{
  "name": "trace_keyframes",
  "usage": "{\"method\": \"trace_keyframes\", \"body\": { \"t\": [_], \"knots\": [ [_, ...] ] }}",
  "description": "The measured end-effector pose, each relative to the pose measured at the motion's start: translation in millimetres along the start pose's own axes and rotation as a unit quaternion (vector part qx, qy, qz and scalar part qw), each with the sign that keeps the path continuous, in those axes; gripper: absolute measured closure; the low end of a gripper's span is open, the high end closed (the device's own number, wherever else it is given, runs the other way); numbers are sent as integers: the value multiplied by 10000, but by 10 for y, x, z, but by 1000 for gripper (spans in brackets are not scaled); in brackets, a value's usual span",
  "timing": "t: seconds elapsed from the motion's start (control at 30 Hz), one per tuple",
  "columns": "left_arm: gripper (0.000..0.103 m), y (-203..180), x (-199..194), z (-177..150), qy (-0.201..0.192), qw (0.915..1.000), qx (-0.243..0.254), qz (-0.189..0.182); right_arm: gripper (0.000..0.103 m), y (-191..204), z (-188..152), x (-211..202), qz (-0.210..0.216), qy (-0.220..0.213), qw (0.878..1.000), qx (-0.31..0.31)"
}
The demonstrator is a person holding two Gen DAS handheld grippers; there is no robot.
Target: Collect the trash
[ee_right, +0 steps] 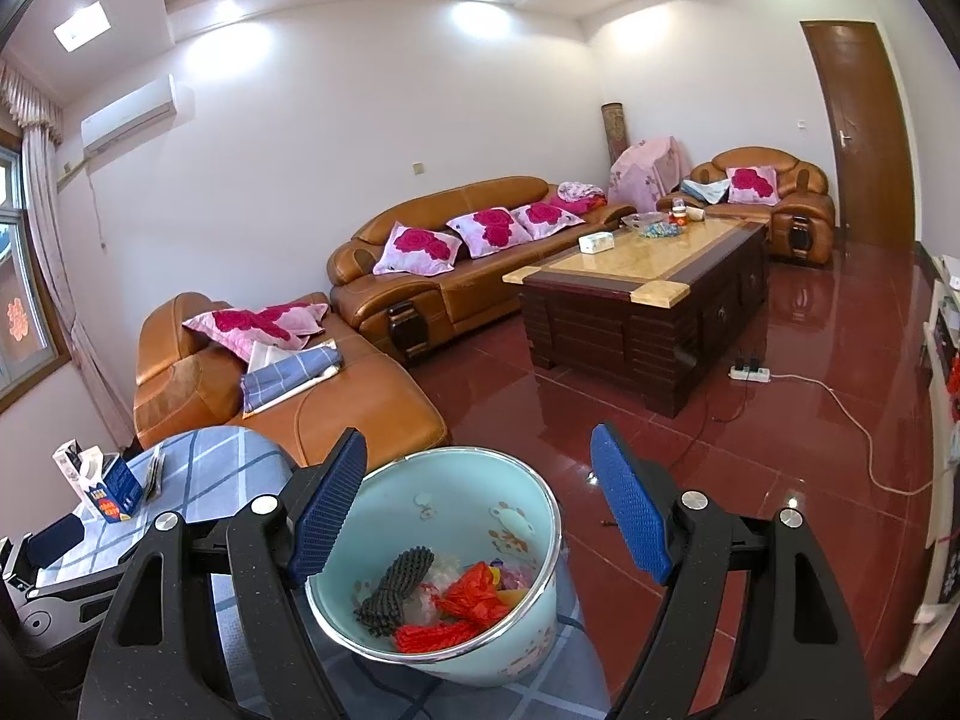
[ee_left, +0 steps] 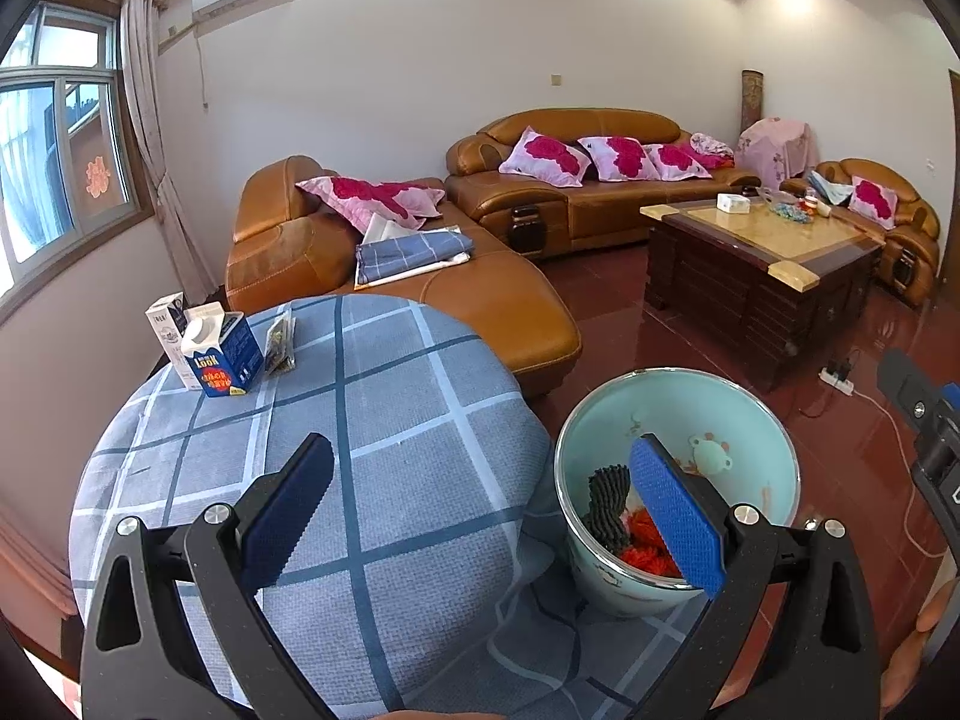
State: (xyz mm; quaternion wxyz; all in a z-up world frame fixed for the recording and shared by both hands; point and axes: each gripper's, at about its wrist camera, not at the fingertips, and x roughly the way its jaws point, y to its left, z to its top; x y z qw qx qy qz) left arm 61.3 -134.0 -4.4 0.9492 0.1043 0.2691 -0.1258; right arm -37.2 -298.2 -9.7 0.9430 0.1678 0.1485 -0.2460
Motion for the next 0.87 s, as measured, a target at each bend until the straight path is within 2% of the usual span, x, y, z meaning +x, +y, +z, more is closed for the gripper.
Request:
{"method": "trace_keyframes", "body": {
  "t": [0.1,0.23,0.4,0.87],
  "knots": [
    [6,-47,-39,1,-149,9997,160,143,26,-2,-2,2,2,-8,10000,8],
    [6,-47,-76,6,-237,9995,147,134,26,-4,-4,2,-2,0,10000,17],
    [8,-44,-48,3,-69,9998,154,-104,26,-13,-1,-6,-1,-2,10000,29],
    [8,70,-12,35,-23,10000,-38,-73,26,-19,-3,-9,-5,-2,10000,32]
  ]
}}
